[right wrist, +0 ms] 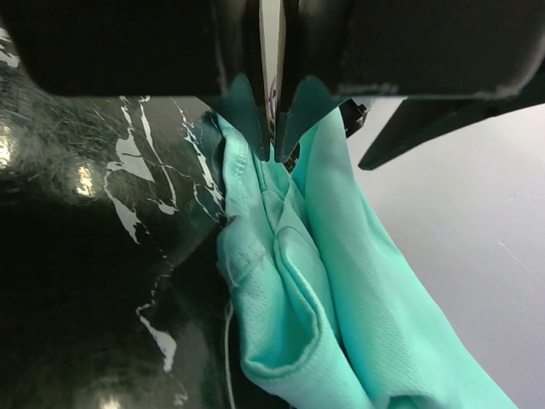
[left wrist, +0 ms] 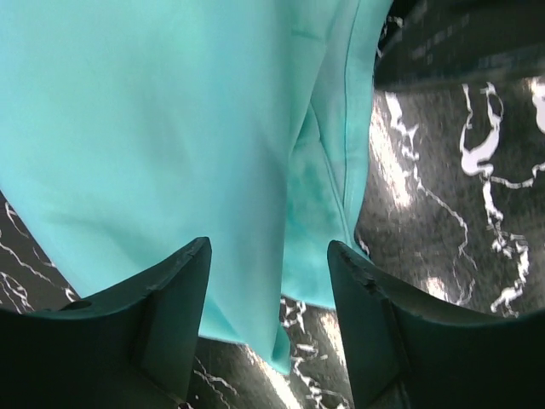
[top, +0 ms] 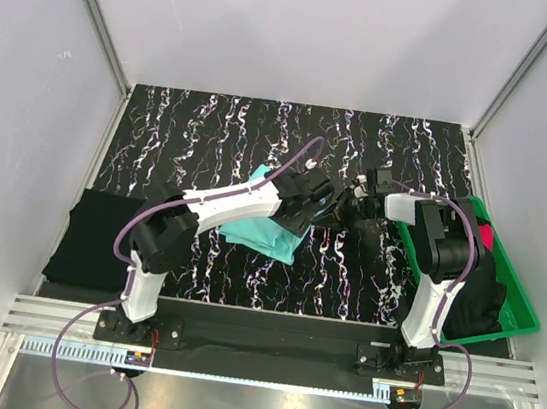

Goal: Fold and stack the t-shirts
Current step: Fold the tshirt

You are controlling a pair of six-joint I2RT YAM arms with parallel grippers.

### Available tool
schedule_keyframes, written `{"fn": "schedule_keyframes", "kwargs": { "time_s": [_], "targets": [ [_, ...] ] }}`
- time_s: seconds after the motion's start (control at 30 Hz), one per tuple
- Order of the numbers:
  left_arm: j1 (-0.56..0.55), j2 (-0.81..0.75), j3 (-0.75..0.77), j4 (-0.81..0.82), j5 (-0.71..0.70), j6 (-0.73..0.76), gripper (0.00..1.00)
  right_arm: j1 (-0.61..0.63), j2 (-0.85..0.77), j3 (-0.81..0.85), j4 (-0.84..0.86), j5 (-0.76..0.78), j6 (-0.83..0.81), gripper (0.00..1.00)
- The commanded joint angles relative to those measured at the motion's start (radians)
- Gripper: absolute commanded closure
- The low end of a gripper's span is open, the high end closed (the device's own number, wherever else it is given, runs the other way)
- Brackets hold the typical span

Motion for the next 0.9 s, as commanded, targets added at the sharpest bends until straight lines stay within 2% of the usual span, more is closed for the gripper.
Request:
{"fn": "schedule_keyframes", "kwargs": {
  "time_s": [0.0, 0.13, 0.5, 0.57, 0.6, 0.67, 0.7, 0.8, 0.87],
  "targets": [
    [-0.003, 0.022, 0.064, 0.038, -0.068, 0.043, 0.39, -0.004, -0.033, -0.015, 0.035, -0.042, -0.022, 0.89],
    [-0.003, 0.068, 0.097, 0.036, -0.099, 0.057, 0.4, -0.004, -0.03, -0.023, 0.037, -0.046, -0.022, 0.89],
    [0.004, 0.163, 0.155, 0.039, -0.155, 0.115, 0.52, -0.004, -0.031, -0.006, 0.042, -0.053, 0.008, 0.9],
    [0.012, 0.164, 0.166, 0.039, -0.16, 0.12, 0.6, 0.0, -0.028, 0.003, 0.045, -0.056, 0.018, 0.9],
    [0.015, 0.163, 0.169, 0.039, -0.163, 0.12, 0.69, -0.001, -0.022, 0.006, 0.046, -0.056, 0.021, 0.9],
    [0.02, 0.149, 0.181, 0.039, -0.163, 0.125, 0.78, 0.008, -0.016, 0.018, 0.055, -0.062, 0.031, 0.91],
    [0.021, 0.143, 0.186, 0.039, -0.162, 0.126, 0.86, 0.012, -0.007, 0.025, 0.06, -0.064, 0.036, 0.93],
    [0.026, 0.108, 0.175, 0.039, -0.154, 0.122, 1.0, 0.034, 0.012, 0.04, 0.086, -0.059, 0.077, 0.98],
    [0.029, 0.088, 0.169, 0.039, -0.154, 0.12, 1.0, 0.055, 0.024, 0.048, 0.118, -0.056, 0.102, 0.99]
  ]
}}
